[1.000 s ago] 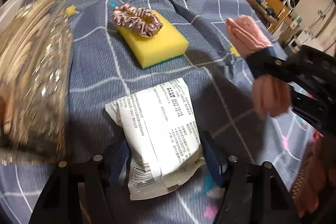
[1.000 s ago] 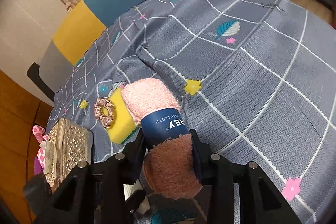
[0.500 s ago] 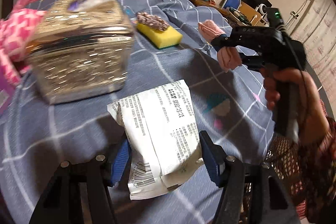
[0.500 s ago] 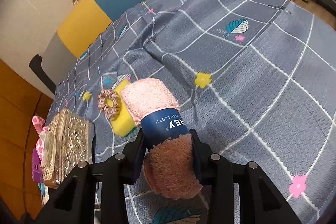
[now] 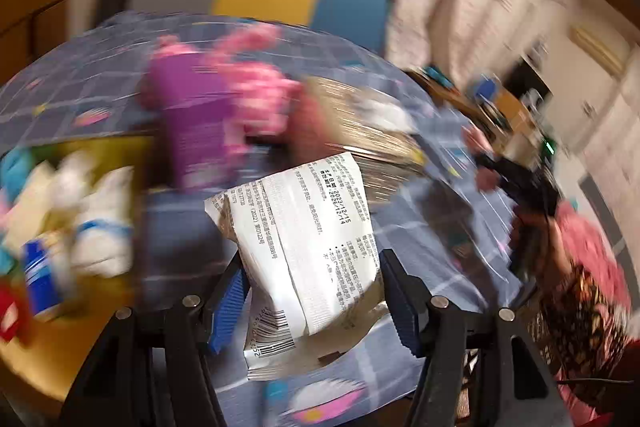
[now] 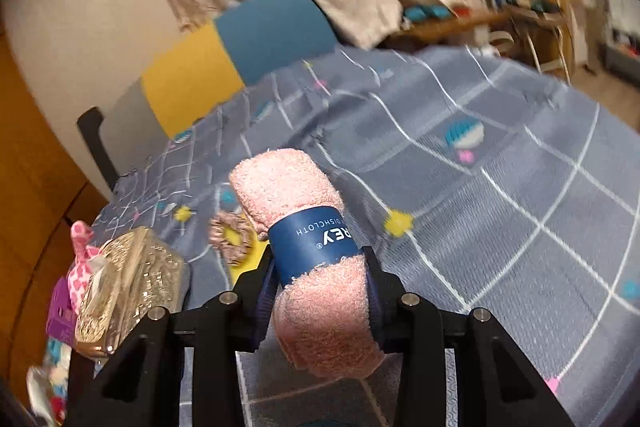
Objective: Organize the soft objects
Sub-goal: 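Carry the wipes packet into the tray and open the left gripper while the right carries the towel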
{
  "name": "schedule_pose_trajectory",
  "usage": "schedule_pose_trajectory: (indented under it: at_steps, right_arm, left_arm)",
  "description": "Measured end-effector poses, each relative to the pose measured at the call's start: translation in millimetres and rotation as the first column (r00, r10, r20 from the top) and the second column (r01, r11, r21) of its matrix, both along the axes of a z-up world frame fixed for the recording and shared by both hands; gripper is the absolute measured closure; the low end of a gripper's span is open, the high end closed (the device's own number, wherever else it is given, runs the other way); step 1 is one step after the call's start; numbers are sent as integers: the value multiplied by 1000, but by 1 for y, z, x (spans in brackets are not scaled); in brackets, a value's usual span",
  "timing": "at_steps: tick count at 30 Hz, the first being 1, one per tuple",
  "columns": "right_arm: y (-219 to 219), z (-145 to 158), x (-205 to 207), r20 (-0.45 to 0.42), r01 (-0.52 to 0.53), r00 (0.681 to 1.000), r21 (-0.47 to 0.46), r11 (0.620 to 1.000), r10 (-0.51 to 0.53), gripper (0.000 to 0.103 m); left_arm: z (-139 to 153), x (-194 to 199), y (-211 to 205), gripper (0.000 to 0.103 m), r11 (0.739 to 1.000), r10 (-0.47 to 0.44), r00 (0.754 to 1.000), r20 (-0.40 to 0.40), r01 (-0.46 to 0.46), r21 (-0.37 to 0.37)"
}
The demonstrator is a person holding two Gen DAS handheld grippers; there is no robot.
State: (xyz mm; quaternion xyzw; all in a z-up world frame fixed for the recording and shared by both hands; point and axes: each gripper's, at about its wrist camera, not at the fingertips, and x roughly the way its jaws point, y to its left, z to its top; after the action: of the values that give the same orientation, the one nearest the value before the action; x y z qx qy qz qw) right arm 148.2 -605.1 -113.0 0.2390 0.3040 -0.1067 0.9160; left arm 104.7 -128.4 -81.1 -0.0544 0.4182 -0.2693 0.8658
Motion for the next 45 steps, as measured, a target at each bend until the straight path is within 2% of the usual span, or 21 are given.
schedule_pose_trajectory:
  at_steps: [2,6,9,14,19,23,28,32,35,37,40,42,45]
  right_arm:
    - [12,4,-5,6,-10,1000,-29,1000,10,63]
    - [31,16,-19,71,-25,997,-4,1000,25,63]
    - [47,31,-29,124,-32,992,-3,999,32,63]
    - [73,51,-36,162,-65,985,-18,998,67,63]
    - [102,61,-41,174,-94,980,-2,996,93,63]
    - [133,70,-43,194,-154,969,-14,988,154,63]
    - [171,83,-43,226,-232,948,13,973,223,63]
    - [199,90,-42,229,-292,933,30,956,278,63]
    - [225,93,-40,218,-351,916,33,936,336,63]
    - [244,92,-39,202,-392,903,29,919,379,63]
    - [272,89,-38,184,-458,876,31,888,445,63]
    - [291,85,-37,169,-498,857,36,866,486,63]
    - [317,77,-33,144,-558,826,59,828,546,63]
  left_arm:
    - [1,-1,36,38,997,72,997,-9,-72,-16]
    - [-4,-4,103,38,975,216,976,-39,-218,-41]
    - [-15,-6,153,38,941,325,942,-89,-331,-66]
    - [-30,-6,201,38,895,428,892,-145,-440,-71]
    - [-40,-8,221,38,877,453,870,-195,-474,-77]
    - [-53,-6,231,38,876,450,857,-249,-478,-63]
    - [-72,4,244,38,862,474,818,-326,-506,-15]
    - [-77,11,248,37,857,507,805,-308,-508,85]
    - [-80,15,254,34,841,540,789,-294,-521,147]
    - [-80,14,259,32,825,563,772,-294,-544,150]
    - [-75,7,264,32,831,543,779,-313,-551,70]
    - [-66,-3,262,32,841,523,803,-285,-541,20]
    - [-54,-15,258,33,848,521,824,-223,-529,29]
